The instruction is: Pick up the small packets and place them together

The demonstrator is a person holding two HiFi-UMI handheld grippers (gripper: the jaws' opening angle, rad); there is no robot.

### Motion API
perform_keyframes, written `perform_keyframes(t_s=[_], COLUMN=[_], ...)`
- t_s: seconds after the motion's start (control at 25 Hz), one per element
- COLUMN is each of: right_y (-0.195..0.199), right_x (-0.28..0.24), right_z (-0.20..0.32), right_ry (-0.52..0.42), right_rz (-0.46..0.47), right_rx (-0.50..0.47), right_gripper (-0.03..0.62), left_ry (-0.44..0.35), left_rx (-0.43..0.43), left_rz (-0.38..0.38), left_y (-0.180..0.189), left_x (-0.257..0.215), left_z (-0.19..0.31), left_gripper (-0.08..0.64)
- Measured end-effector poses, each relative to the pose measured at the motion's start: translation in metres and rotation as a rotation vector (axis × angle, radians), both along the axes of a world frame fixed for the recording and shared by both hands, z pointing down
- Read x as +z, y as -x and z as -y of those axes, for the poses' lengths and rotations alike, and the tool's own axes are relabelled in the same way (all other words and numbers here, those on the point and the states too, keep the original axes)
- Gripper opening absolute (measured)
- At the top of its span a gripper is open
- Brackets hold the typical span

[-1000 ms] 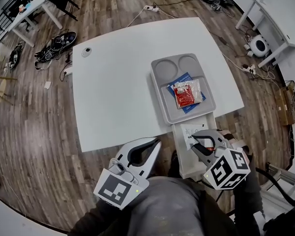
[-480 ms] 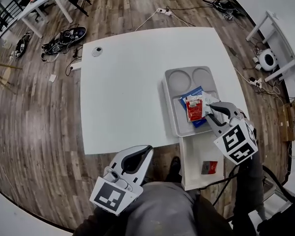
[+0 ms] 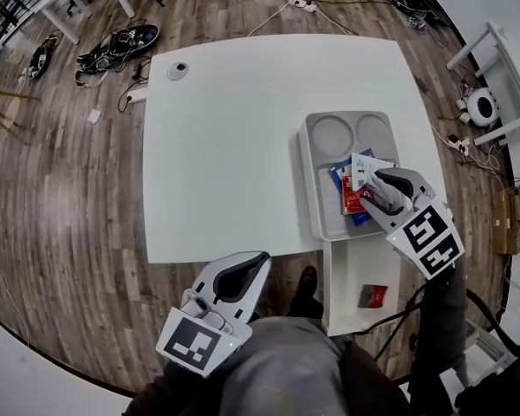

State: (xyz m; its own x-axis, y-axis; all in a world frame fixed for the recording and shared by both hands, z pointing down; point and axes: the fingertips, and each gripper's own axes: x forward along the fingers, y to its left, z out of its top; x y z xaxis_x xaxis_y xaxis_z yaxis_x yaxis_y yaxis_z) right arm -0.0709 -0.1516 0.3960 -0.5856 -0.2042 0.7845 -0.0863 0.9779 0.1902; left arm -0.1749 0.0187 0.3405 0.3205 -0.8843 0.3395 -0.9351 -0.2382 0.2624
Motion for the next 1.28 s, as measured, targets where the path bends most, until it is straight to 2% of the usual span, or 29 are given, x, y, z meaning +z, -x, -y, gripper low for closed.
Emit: perform_keyframes(t_s=[0.12, 0.36, 0.48, 0.56, 0.68, 0.84, 0.96, 1.04, 1.28], right_y=[0.0, -0.02, -0.038, -0.053, -0.079, -0.119, -0.144, -0.153, -0.158], right_x=[-0.015, -0.051, -0.051, -0.04, -0.011, 0.041, 0.075, 0.09, 0.113], right_z=[-0.007, -0.024, -0.043, -0.062, -0.098, -0.146, -0.171, -0.178, -0.176], right_ry=[0.004, -0.055, -0.042, 0.0, 0.113, 0.198, 0.201, 0.19, 0.163], right_rz=[0.047, 0.111, 0.107, 0.081, -0.005, -0.239, -0.429, -0.517, -0.653], right_rx=[-0.001, 0.009, 0.001, -0.014, -0.05, -0.117, -0.162, -0.178, -0.172], right_gripper=[0.2, 0.201, 0.201, 0.201, 0.201, 0.201, 0.201, 0.201, 0.201], left_ry=[-0.006, -0.017, -0.024, -0.023, -0.017, -0.016, -0.012, -0.013, -0.013], left_rx=[0.012, 0.062, 0.099, 0.129, 0.17, 0.217, 0.228, 0.23, 0.215], left_rz=[0.001, 0.005, 0.005, 0.005, 0.001, -0.002, -0.008, -0.006, -0.012], left_y=[-0.003, -0.021, -0.037, -0.049, -0.064, -0.08, -0.084, -0.082, -0.074], left_x=[-0.003, -0.009, -0.01, -0.01, -0.007, -0.005, -0.004, -0.004, -0.002], left_z=[0.001, -0.001, -0.003, -0.006, -0.009, -0.012, -0.014, -0.014, -0.013], left_gripper=[0.002, 0.002, 0.002, 0.002, 0.002, 0.002, 0.002, 0.002, 0.002])
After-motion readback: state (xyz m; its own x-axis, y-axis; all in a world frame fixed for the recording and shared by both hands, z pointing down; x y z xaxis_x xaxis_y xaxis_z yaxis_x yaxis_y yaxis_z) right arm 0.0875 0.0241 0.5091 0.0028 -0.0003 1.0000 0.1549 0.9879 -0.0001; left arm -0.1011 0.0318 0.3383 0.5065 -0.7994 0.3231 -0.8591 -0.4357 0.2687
